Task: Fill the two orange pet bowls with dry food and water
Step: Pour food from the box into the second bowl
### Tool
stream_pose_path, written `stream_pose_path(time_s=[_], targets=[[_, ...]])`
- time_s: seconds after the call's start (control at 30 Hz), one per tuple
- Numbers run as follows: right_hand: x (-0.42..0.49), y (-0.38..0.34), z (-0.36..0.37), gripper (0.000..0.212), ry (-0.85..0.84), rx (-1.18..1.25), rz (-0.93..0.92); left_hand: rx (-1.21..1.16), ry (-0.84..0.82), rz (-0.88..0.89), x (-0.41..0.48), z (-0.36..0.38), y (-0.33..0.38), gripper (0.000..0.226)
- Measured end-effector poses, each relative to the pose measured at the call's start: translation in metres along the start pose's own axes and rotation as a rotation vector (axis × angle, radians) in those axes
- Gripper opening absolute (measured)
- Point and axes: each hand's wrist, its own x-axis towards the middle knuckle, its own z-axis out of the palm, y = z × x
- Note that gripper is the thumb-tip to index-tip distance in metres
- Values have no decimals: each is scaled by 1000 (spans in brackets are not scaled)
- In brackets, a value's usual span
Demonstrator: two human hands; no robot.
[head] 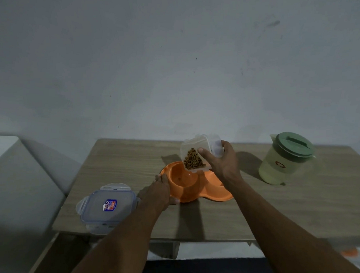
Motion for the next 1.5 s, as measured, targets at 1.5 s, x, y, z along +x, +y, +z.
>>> stream_pose_path(time_s=[1.5], targets=[[1, -4, -2, 86, 50, -237, -12, 15, 10, -16, -6, -1, 3, 111]])
